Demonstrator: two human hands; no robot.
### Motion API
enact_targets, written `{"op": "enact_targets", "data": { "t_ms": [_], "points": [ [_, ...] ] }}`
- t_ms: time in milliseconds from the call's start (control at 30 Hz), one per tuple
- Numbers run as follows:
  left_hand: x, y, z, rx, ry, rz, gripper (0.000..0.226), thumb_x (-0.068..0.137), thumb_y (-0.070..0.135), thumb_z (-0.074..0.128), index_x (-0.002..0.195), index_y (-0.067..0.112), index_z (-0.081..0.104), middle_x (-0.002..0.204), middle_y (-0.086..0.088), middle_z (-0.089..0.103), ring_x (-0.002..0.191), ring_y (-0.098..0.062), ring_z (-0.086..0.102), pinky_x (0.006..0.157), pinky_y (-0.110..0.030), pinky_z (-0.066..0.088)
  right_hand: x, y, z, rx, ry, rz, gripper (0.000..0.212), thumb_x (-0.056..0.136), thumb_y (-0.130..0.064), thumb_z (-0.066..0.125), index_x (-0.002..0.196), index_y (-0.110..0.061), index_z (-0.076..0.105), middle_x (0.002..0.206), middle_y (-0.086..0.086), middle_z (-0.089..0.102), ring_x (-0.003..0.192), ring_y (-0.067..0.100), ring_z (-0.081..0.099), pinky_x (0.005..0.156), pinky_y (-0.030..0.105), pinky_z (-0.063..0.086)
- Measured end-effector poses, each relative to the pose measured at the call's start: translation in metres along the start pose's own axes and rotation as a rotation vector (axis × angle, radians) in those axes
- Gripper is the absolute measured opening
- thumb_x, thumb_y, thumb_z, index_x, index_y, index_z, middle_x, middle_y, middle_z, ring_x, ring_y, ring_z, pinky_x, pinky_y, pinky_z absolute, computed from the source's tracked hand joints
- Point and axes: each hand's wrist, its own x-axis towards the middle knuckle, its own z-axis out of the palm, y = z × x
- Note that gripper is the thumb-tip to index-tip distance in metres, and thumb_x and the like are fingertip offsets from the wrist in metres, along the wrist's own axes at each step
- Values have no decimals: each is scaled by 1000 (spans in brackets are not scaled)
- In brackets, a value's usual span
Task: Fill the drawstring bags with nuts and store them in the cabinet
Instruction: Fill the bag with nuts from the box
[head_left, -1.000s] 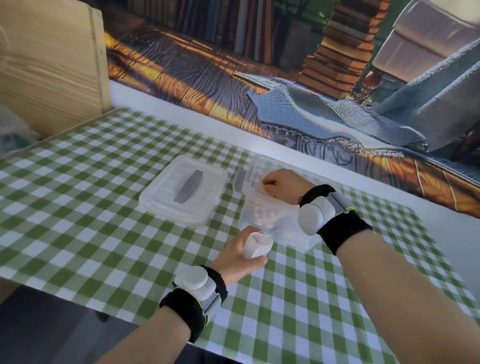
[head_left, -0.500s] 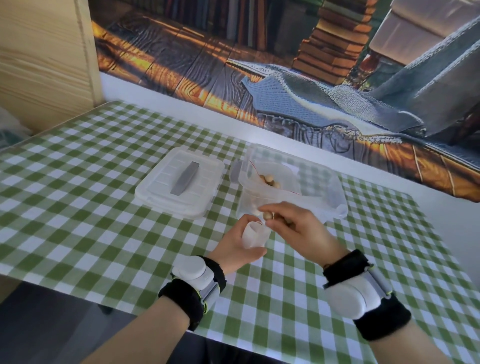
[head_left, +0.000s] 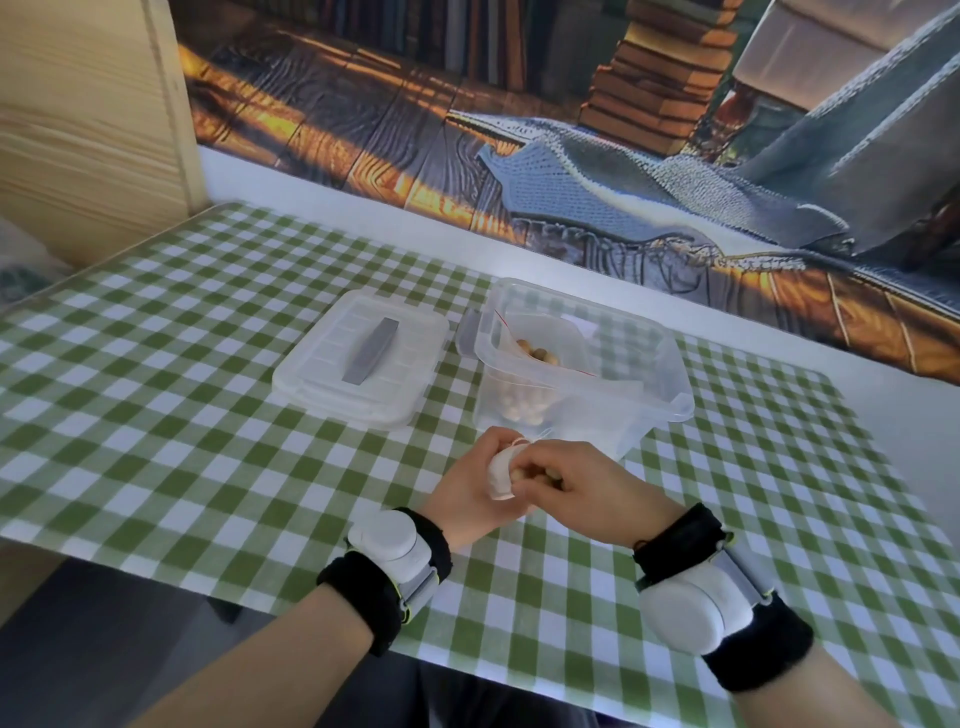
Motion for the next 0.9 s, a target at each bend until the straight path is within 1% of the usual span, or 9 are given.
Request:
{"op": "enact_targets", "data": {
  "t_ms": [67, 200, 333, 433, 467, 567, 667, 767, 900],
  "points": [
    [0, 0, 0, 16, 14, 0, 39, 79, 15, 72, 110, 22, 50, 96, 2, 63, 83, -7, 61, 72, -20, 50, -1, -2, 0, 7, -2, -7, 12, 91, -17, 53, 87, -9, 62, 70, -9, 50, 57, 0, 43, 60, 13, 39],
    [-1, -3, -1, 10, 47, -28, 35, 77, 14, 69, 107, 21, 52, 95, -2, 62, 84, -14, 60, 68, -23, 48, -3, 0, -10, 115, -3, 19, 13, 92, -16, 54, 93, -10, 66, 77, -8, 59, 62, -2, 50, 63, 13, 42],
    [0, 0, -3, -27, 57, -52, 37, 80, 4, 64, 102, 28, 48, 88, 7, 53, 79, -4, 51, 64, -10, 42, -1, 6, -25, 215, 75, 49, 19, 94, -19, 52, 105, -17, 68, 81, -21, 65, 71, -4, 57, 69, 13, 45],
    [-1, 0, -4, -2, 51, -56, 38, 81, 4, 63, 108, 27, 47, 89, 10, 51, 81, 0, 51, 64, -6, 41, 3, 7, -25, 158, 94, 34, 21, 94, -20, 53, 109, -24, 66, 99, -7, 66, 85, 12, 60, 81, 23, 50],
    [-1, 0, -5, -4, 46, -53, 39, 82, 4, 63, 108, 27, 47, 87, 12, 50, 78, 5, 50, 63, -5, 41, 5, 6, -23, 139, 99, 21, 22, 93, -18, 53, 110, -25, 66, 98, -6, 65, 82, 14, 58, 80, 22, 50],
    [-2, 1, -5, -8, 36, -40, 44, 83, 6, 64, 110, 35, 44, 87, 17, 49, 76, 15, 50, 66, -4, 42, 9, 1, -18, 122, 113, -39, 25, 93, -15, 54, 112, -25, 65, 87, -10, 59, 64, 4, 46, 68, 12, 43],
    [-3, 3, -5, 25, 31, -41, 47, 83, 8, 64, 113, 38, 42, 88, 18, 48, 80, 11, 51, 69, -5, 43, 14, 0, -15, 67, 113, -55, 27, 93, -16, 54, 117, -26, 63, 83, -6, 56, 66, 1, 45, 70, 10, 40],
    [-3, 3, -6, 55, 26, -33, 35, 82, 8, 62, 101, 32, 46, 84, 13, 48, 74, 5, 49, 65, -10, 42, 18, 1, -13, 41, 105, -11, 34, 91, -22, 56, 125, -26, 50, 70, -9, 48, 59, -2, 46, 65, 11, 41],
    [-2, 4, -5, 44, 32, -32, 36, 83, 5, 61, 99, 32, 44, 79, 15, 44, 67, 11, 48, 59, -7, 38, 19, 7, -15, 143, 207, 72, 17, 86, -22, 65, 87, -20, 48, 57, -11, 41, 48, 0, 41, 55, 14, 40]
  ]
}}
